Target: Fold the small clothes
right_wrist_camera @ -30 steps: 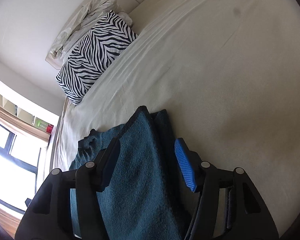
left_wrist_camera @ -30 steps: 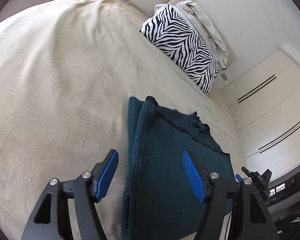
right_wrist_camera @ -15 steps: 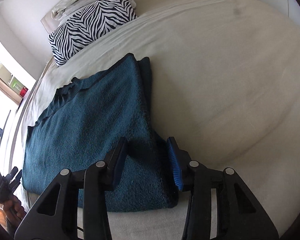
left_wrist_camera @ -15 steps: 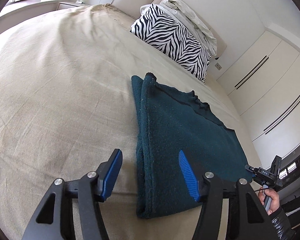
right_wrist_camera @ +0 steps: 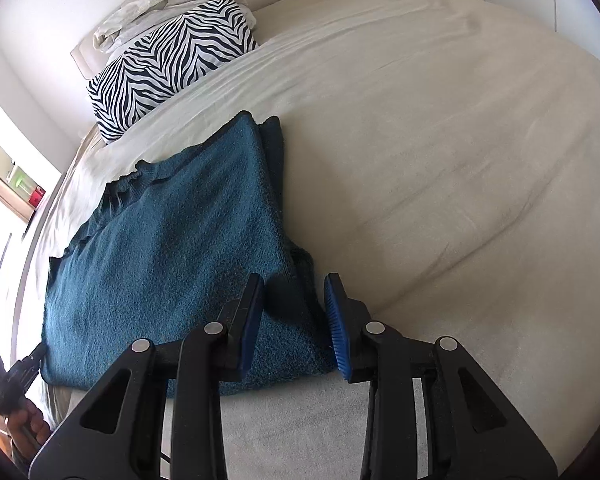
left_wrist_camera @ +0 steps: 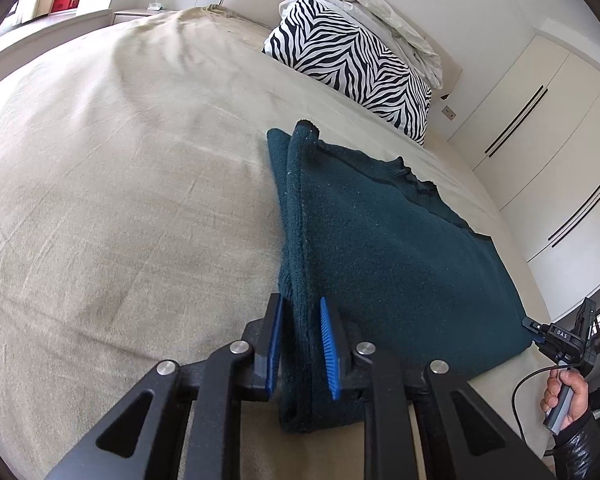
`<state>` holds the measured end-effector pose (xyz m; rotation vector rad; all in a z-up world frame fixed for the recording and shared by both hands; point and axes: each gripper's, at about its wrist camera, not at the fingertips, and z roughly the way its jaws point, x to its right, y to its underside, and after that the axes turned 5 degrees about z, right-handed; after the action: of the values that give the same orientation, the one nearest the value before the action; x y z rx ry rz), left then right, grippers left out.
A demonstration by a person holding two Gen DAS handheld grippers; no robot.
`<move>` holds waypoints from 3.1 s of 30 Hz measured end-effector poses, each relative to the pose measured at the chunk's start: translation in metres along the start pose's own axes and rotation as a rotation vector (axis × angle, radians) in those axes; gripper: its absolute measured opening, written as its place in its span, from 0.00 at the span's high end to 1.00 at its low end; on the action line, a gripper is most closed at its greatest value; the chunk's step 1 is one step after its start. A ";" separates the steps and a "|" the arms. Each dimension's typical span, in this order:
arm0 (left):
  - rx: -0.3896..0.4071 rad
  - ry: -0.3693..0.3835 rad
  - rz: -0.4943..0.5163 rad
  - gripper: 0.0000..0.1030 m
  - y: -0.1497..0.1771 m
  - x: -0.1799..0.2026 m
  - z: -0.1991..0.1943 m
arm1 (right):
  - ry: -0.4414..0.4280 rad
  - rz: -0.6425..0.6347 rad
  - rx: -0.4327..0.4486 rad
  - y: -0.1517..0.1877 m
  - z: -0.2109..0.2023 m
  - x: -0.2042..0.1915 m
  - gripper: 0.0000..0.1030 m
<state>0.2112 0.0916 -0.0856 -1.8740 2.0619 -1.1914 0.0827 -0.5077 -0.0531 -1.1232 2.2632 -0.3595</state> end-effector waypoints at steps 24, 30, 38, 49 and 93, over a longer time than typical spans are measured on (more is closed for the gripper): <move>-0.033 -0.049 0.041 0.91 0.001 0.001 0.002 | 0.021 -0.006 0.002 0.018 -0.012 0.009 0.93; -0.037 -0.049 0.041 0.91 0.002 0.001 0.002 | 0.012 0.009 -0.028 0.021 0.005 0.021 0.94; -0.023 -0.054 0.030 0.88 -0.001 0.000 -0.005 | 0.002 0.053 -0.055 0.019 -0.013 0.020 0.91; 0.095 -0.095 0.229 0.48 -0.071 0.072 -0.010 | -0.297 -0.123 -0.027 -0.037 0.007 -0.110 0.45; 0.042 -0.122 0.145 0.47 -0.090 0.048 0.116 | -0.708 0.086 -0.372 0.051 0.099 -0.149 0.78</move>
<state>0.3368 0.0022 -0.0909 -1.7007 2.0520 -1.0509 0.1815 -0.3568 -0.0989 -1.0960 1.7565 0.4539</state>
